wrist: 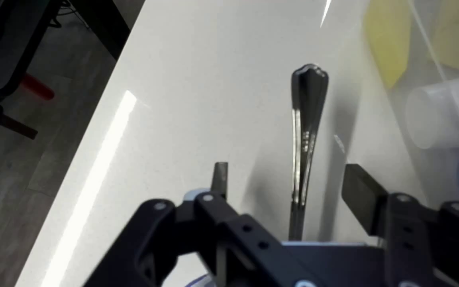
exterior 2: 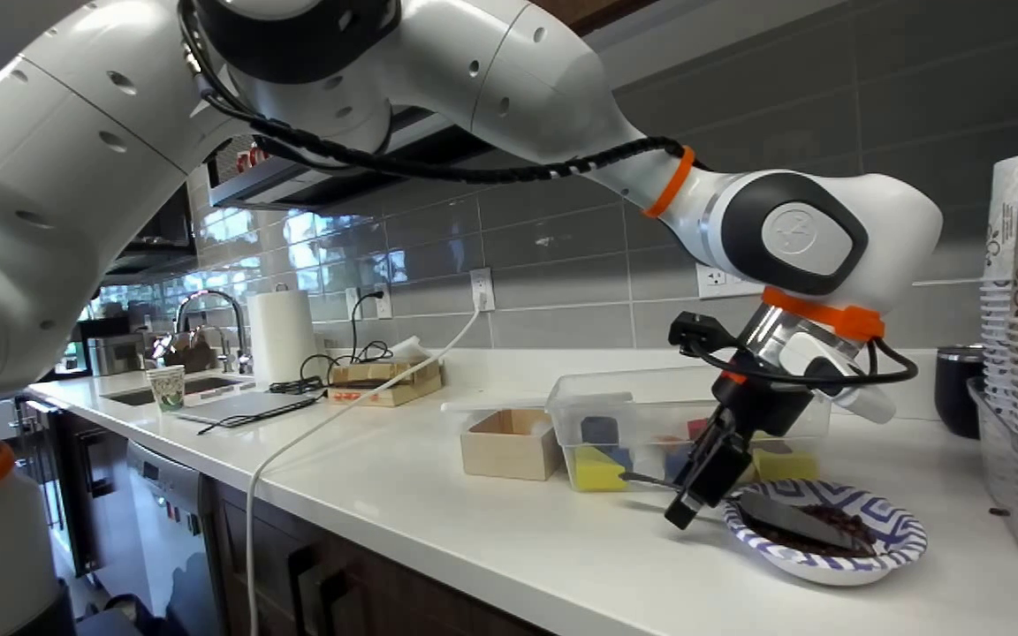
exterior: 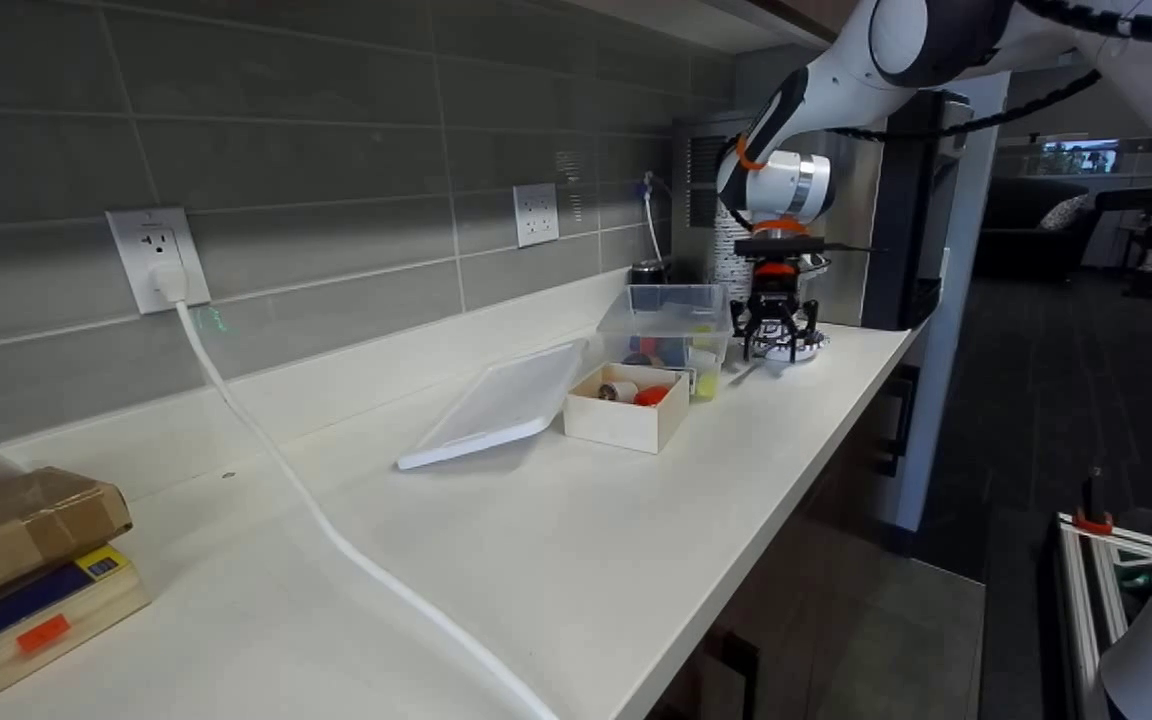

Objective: Use the cake slicer to stir in the bowl

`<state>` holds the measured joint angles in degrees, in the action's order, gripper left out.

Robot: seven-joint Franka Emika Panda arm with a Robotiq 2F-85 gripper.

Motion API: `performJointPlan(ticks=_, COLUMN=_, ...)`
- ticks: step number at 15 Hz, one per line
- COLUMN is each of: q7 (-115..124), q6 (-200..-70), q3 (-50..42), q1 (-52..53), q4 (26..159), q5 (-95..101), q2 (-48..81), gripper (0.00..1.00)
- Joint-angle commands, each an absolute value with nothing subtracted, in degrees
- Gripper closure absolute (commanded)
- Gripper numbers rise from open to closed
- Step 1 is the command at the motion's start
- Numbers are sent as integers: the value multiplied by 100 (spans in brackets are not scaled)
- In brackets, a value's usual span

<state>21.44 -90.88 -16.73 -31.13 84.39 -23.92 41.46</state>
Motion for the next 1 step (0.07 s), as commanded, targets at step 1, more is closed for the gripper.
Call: performJointPlan(ticks=1, q7=2166, q6=-9195, q3=-1752, q1=-3036, q4=8525, q5=-2378, q2=4053, gripper=0)
